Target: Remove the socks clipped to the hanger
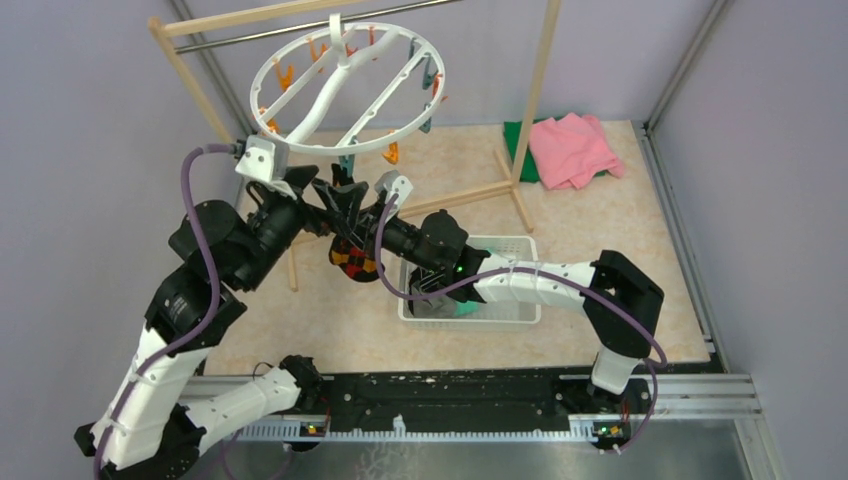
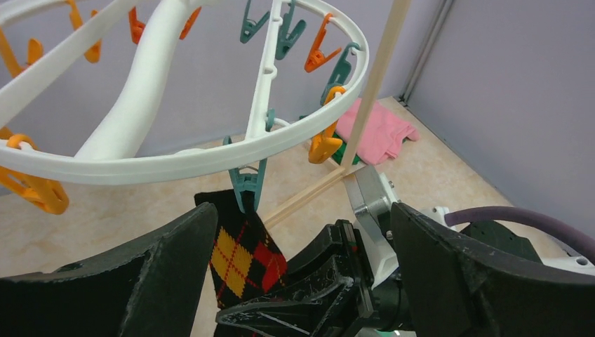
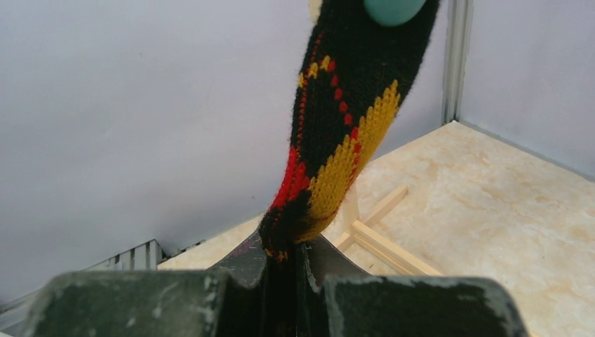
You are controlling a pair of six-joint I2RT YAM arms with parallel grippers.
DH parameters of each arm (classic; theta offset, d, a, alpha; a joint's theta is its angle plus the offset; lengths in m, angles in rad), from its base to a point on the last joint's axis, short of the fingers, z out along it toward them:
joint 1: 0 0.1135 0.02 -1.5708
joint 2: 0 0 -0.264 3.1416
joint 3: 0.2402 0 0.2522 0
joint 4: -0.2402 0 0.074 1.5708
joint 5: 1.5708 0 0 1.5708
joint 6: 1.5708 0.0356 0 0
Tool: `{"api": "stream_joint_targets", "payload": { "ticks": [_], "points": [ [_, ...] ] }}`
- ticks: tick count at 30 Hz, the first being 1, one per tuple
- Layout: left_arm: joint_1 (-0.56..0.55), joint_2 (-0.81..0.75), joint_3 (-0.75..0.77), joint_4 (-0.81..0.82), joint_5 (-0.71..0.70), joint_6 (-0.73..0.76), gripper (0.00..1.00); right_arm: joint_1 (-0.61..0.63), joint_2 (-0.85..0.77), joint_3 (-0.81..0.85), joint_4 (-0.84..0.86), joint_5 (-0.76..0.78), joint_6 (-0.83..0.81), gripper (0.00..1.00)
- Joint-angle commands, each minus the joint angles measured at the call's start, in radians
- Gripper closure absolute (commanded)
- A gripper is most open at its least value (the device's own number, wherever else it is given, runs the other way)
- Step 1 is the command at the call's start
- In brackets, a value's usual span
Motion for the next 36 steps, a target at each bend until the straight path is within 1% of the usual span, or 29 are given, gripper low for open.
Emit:
{"api": "stream_joint_targets", "payload": {
  "ticks": [1, 6, 14, 17, 21, 25, 31, 34, 36],
  "points": [
    [0.007, -0.01, -0.045, 0.033, 0.012, -0.06, 0.01, 0.019, 0.003, 0.019, 0.062, 0.007, 0.005, 1.0],
    [0.007, -0.048, -0.16, 0.139, -0.001, 0.0, 0.04, 0.02, -0.003, 0.011, 0.069, 0.007, 0.007, 1.0],
    [0.009, -0.01, -0.179, 0.238, -0.001, 0.029, 0.17, 0.02, -0.011, 0.006, 0.068, 0.003, 0.008, 1.0],
    [0.009, 0.006, -0.175, 0.262, -0.014, 0.035, 0.25, 0.02, -0.014, 0.001, 0.069, 0.001, 0.008, 1.0],
    [0.022, 0.021, -0.179, 0.285, -0.033, 0.032, 0.37, 0.02, -0.018, -0.002, 0.071, -0.004, 0.012, 1.0],
    [0.056, 0.042, -0.179, 0.314, -0.001, 0.019, 0.39, 0.02, -0.021, -0.003, 0.07, -0.013, 0.019, 1.0],
    [0.147, 0.067, -0.188, 0.332, 0.083, -0.003, 0.42, 0.022, -0.028, -0.008, 0.068, -0.021, 0.025, 1.0],
    [0.208, 0.076, -0.194, 0.349, 0.142, -0.015, 0.45, 0.023, -0.034, -0.014, 0.067, -0.021, 0.025, 1.0],
    [0.229, 0.08, -0.191, 0.356, 0.171, -0.021, 0.46, 0.023, -0.038, -0.018, 0.066, -0.022, 0.026, 1.0]
  ]
}}
